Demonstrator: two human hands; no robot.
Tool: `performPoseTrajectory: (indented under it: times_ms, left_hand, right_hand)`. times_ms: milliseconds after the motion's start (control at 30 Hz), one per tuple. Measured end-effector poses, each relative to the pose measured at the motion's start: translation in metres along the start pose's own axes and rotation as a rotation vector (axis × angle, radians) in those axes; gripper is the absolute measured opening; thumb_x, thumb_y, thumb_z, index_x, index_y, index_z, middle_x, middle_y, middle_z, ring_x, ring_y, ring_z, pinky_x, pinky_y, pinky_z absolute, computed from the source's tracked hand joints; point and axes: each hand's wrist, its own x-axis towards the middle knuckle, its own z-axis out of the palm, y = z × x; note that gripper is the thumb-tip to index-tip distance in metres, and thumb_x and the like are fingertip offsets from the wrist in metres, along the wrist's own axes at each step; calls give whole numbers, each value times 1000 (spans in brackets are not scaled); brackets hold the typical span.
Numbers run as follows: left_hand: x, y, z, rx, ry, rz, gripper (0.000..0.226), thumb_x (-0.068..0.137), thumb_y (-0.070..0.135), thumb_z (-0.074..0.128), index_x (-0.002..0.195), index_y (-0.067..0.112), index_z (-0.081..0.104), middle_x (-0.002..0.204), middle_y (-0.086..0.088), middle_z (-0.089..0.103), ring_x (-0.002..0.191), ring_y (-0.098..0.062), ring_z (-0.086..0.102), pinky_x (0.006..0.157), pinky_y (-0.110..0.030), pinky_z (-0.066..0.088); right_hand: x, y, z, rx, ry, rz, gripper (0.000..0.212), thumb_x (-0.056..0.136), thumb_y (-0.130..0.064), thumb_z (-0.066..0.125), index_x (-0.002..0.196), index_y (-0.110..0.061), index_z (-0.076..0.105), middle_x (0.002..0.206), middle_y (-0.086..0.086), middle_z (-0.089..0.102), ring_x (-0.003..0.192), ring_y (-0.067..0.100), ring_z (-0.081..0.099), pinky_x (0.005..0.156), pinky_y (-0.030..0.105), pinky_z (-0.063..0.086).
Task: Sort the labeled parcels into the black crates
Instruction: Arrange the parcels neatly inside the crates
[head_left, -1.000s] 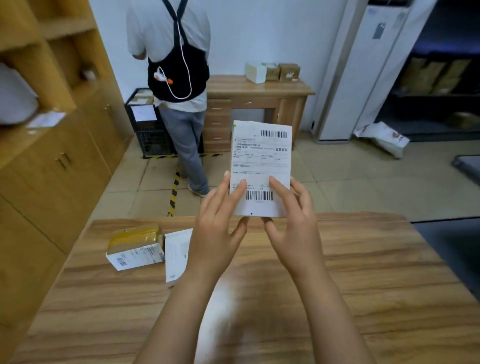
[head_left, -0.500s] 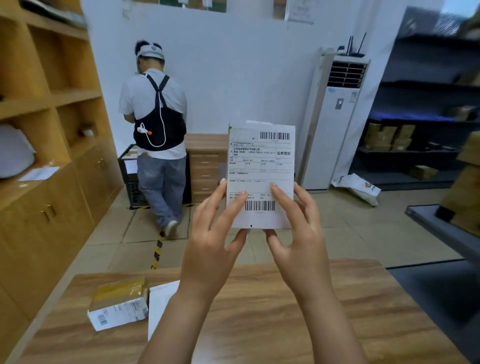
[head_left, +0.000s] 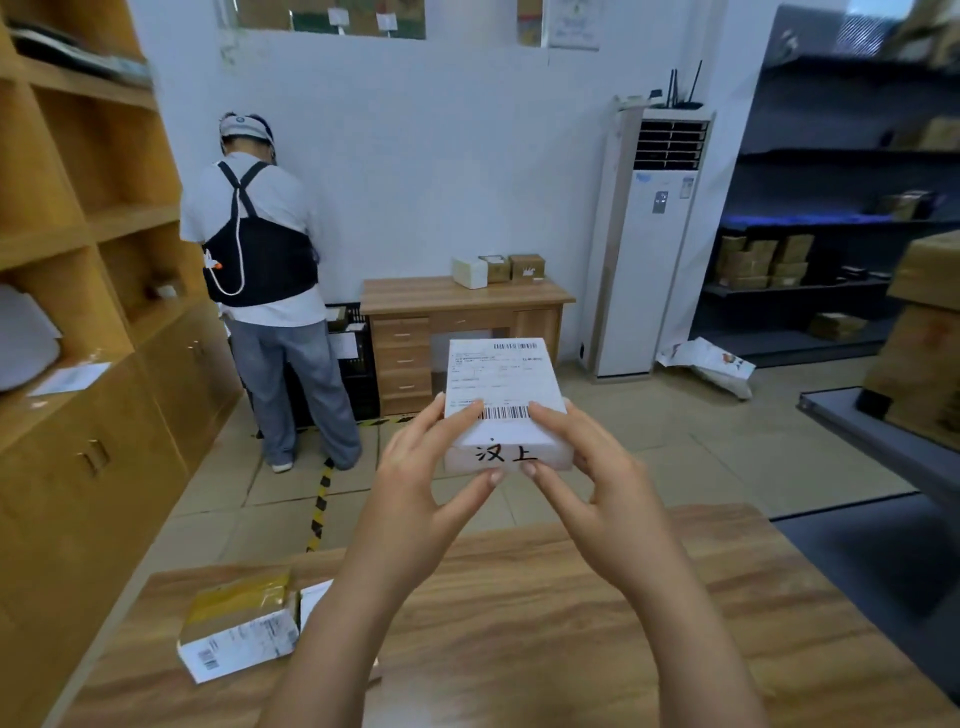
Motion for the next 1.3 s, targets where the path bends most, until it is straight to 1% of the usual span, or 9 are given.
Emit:
performPoseTrajectory:
  times_ms: [200,300,400,467,533,833,1000,1100,1300]
  left_hand:
    - [0,-3,0,-23,-39,-36,57,80,50,68,134,48,49,150,15,38,140,1,29,111,-42,37]
    - [-1,-2,1,-21,-34,-23,56,81,46,69,133,47,49,151,15,37,140,1,28,113,-41,35]
    - [-1,-1,1,-16,0,20,55,82,36,74,131,45,52,151,13,37,139,4,28,113,-28,33]
    - [0,1,1,20,43,74,54,81,29,76,129,42,54,151,11,38,139,6,29,108,-11,28]
    - [-1,2,3,53,91,122,54,82,22,76,128,39,54,151,9,39,139,5,30,104,-3,26]
    - [-4,7,9,163,315,321,63,74,-1,79,129,17,55,144,-12,45,137,-12,40,108,-14,34]
    - [-5,6,11,149,319,328,68,73,-3,80,131,17,51,142,-13,45,138,-6,36,109,-15,34]
    - [-6,4,10,154,312,323,70,72,-4,80,131,18,51,142,-13,45,136,-12,39,109,-14,33]
    - [-8,0,11,180,283,307,72,73,-4,79,133,21,49,144,-10,43,134,-20,44,108,-17,37]
  right_hand:
    - [-4,2,3,23,-30,33,42,91,-21,66,130,-33,56,132,-25,51,125,-22,34,96,-1,28]
    - [-4,4,3,27,-17,37,44,90,-18,69,129,-33,57,133,-32,45,128,-13,40,101,7,34]
    - [-3,4,4,12,19,27,49,86,-14,73,127,-35,58,139,-25,44,130,-9,40,104,13,37]
    - [-2,3,5,-17,61,-1,52,84,-11,74,127,-35,57,142,-15,45,130,-8,39,102,9,35]
    - [-2,1,7,-48,109,-38,54,82,-7,74,127,-31,58,142,-10,43,130,-8,37,99,1,29]
    - [-6,-4,18,-92,292,-197,70,78,9,71,134,-29,53,145,-3,31,133,-2,34,103,6,34]
    - [-7,-3,21,-108,303,-210,70,77,11,71,134,-26,54,144,-3,31,133,6,37,105,11,35]
    - [-8,-1,22,-119,299,-201,70,77,11,71,134,-27,54,145,-1,32,133,9,39,104,10,35]
    - [-10,1,24,-133,286,-176,69,78,7,71,134,-28,54,144,-4,31,132,0,36,101,5,34]
